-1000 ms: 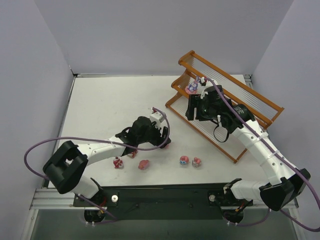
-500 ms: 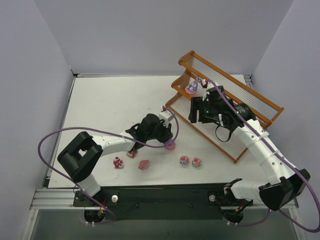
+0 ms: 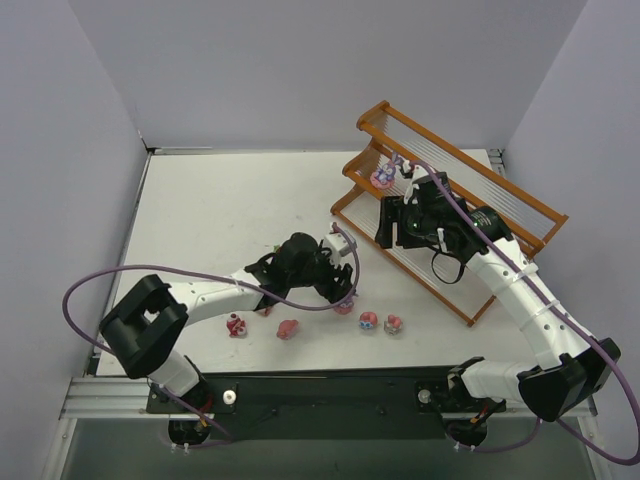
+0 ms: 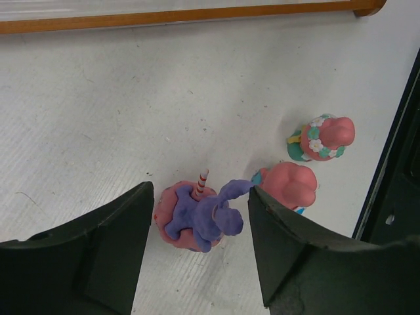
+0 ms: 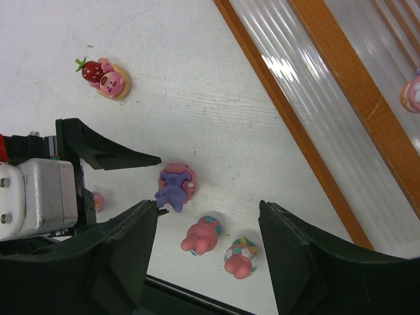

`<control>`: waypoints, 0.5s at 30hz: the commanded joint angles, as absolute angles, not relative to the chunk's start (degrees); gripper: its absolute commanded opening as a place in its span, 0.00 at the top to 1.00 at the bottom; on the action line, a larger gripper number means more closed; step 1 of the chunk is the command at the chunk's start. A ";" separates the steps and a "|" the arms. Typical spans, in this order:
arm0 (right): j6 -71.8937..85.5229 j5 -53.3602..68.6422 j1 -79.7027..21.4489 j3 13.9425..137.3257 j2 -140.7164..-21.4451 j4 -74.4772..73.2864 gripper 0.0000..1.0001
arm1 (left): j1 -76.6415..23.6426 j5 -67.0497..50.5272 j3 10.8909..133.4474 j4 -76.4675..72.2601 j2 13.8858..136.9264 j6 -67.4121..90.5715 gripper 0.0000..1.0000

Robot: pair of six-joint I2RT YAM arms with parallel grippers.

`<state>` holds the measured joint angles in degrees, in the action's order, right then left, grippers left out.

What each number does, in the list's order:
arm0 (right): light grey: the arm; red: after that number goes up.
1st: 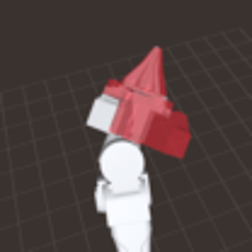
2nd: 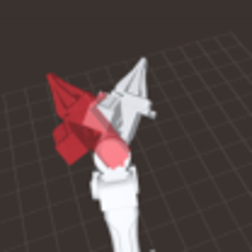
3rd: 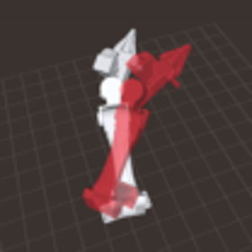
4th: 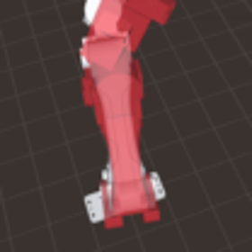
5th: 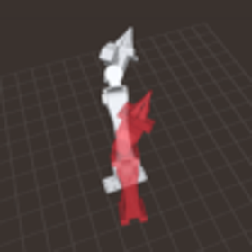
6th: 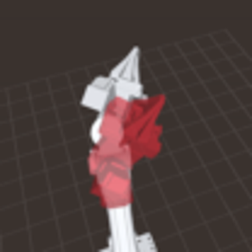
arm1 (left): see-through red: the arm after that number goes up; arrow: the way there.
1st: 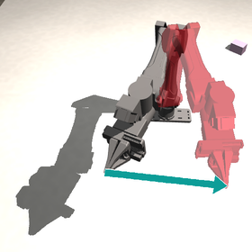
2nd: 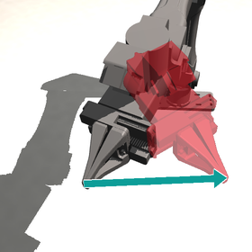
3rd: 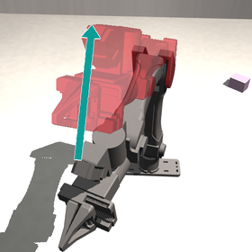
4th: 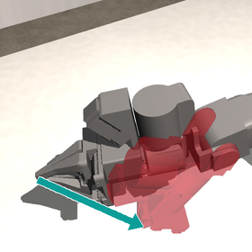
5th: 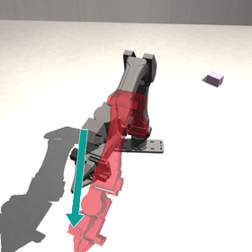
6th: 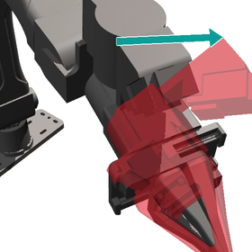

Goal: Place and organize the plastic toys onto the shelf

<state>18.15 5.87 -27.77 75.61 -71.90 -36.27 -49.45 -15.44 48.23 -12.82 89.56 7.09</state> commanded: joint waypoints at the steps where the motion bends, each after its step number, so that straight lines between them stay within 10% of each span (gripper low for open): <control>1: 16.97 10.71 -27.68 74.53 -71.19 -37.53 0.36 | -49.75 -16.35 47.81 -12.40 85.09 6.76 0.29; 11: 1.76 24.00 -38.13 64.78 -69.78 -28.59 0.34 | -49.40 -5.82 43.96 -6.51 65.60 9.40 0.26; 15: 3.86 24.17 -39.02 60.21 -71.80 -21.46 0.36 | -48.43 20.23 41.05 -0.19 57.06 11.34 0.26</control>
